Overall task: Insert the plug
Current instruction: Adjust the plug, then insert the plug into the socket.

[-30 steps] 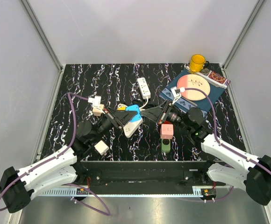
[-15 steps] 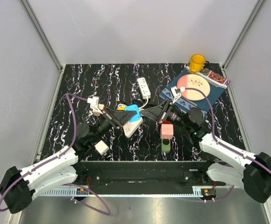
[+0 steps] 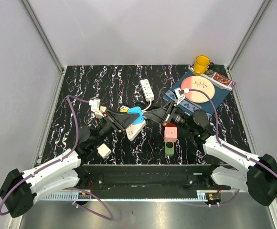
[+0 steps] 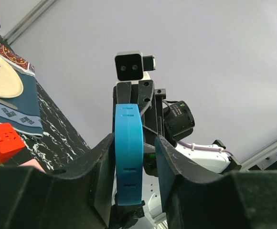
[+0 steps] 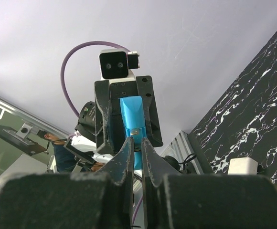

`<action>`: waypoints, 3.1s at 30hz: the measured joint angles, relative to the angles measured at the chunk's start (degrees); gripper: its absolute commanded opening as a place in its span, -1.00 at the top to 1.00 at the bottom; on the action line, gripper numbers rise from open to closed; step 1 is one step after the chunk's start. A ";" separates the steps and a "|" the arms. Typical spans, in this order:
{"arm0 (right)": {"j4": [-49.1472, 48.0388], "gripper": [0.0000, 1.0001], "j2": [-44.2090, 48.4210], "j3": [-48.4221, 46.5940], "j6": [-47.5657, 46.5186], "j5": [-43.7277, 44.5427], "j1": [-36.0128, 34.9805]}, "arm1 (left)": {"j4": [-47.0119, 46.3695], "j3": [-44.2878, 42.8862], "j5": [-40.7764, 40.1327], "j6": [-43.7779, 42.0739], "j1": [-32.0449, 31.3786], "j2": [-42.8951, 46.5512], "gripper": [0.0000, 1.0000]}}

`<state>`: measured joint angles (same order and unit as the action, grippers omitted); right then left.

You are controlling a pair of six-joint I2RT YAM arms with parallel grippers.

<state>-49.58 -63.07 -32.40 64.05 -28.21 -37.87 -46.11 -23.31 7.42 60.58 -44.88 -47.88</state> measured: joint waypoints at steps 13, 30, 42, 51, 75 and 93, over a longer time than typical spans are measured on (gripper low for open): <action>0.22 1.00 -0.55 0.00 -0.17 -2.34 0.20 | 2.23 -0.24 4.90 0.11 1.81 -1.33 0.34; 4.28 1.00 -0.55 -0.76 -1.42 -5.99 1.20 | 7.56 -3.06 12.44 0.09 5.92 -0.52 0.36; 4.92 1.00 -0.55 -1.05 -1.70 -6.88 1.27 | 9.16 -4.09 16.83 0.46 6.05 -2.86 0.54; 5.60 1.00 -0.55 -1.05 -1.95 -7.19 1.40 | 10.49 -4.09 16.94 0.46 6.05 -2.47 0.53; 5.40 1.00 -0.55 -1.05 -2.16 -7.43 1.57 | 10.86 -4.09 16.92 0.98 6.73 -1.73 0.63; 21.18 -0.45 1.73 -3.91 -11.91 -4.90 2.40 | 20.52 -4.15 12.92 -4.02 6.91 4.37 1.00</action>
<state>-28.40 -61.34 -36.32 52.14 -33.10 -35.46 -25.58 -27.46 20.34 56.55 -37.98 -43.51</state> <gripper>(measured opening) 0.659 0.230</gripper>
